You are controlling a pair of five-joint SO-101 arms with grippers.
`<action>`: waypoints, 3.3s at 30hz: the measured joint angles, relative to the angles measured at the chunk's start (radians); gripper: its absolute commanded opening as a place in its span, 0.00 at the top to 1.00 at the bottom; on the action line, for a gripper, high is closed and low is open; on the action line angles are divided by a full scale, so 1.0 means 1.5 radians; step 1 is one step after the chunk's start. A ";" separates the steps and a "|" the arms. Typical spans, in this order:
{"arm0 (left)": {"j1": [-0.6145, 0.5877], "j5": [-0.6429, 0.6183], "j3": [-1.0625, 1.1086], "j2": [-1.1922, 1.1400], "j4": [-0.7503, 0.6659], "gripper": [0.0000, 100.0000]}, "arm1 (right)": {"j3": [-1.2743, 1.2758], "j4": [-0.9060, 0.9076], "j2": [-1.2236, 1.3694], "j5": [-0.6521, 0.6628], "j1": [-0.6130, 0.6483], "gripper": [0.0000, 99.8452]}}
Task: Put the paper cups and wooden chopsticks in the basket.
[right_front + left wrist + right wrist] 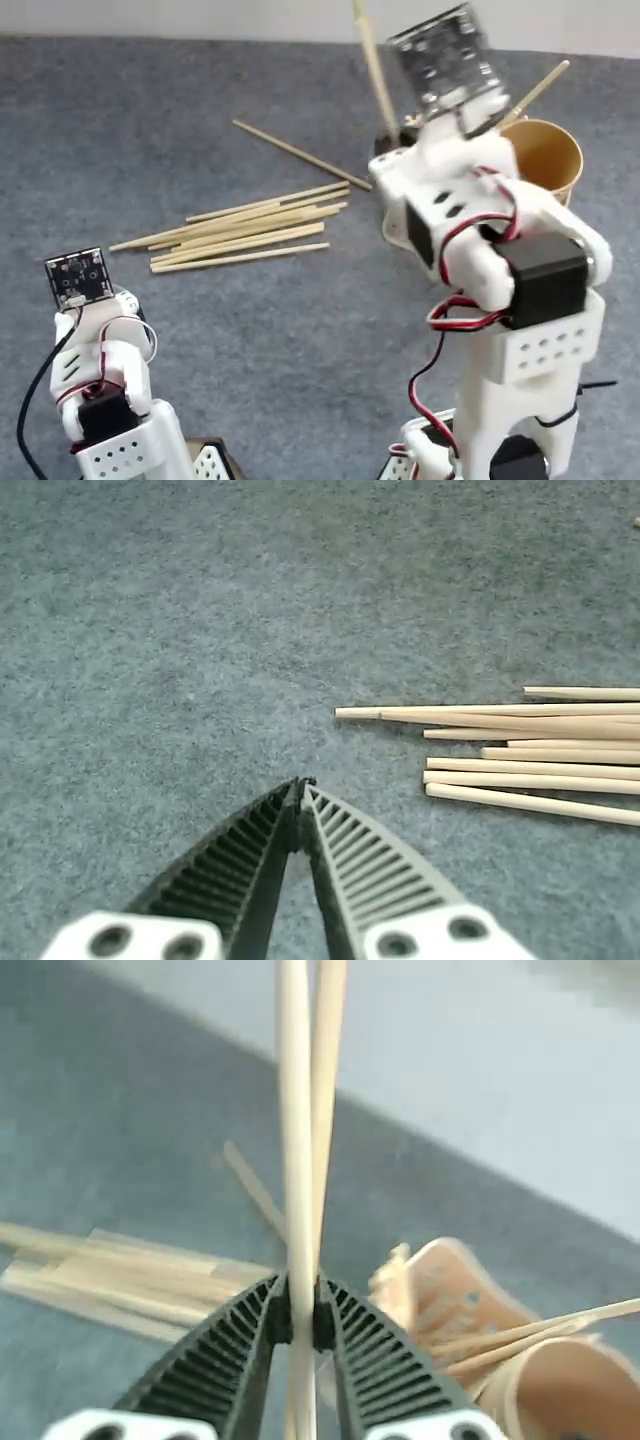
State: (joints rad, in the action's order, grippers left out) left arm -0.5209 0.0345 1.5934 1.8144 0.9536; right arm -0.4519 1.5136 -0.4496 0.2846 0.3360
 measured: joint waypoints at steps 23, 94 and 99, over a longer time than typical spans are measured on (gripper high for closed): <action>0.000 0.016 0.000 0.000 0.000 0.99 | 0.499 -0.703 0.000 -0.060 -0.177 0.99; -0.024 0.030 0.000 0.000 -0.020 0.99 | 0.231 -0.108 0.304 0.115 0.269 0.76; -0.027 0.030 0.000 0.000 -0.020 0.99 | 0.231 -0.164 0.401 0.158 0.280 0.76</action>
State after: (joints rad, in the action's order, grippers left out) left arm -0.5608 0.0790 1.5934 1.8144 0.9229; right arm -0.1051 1.2681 0.1519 0.5209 0.7564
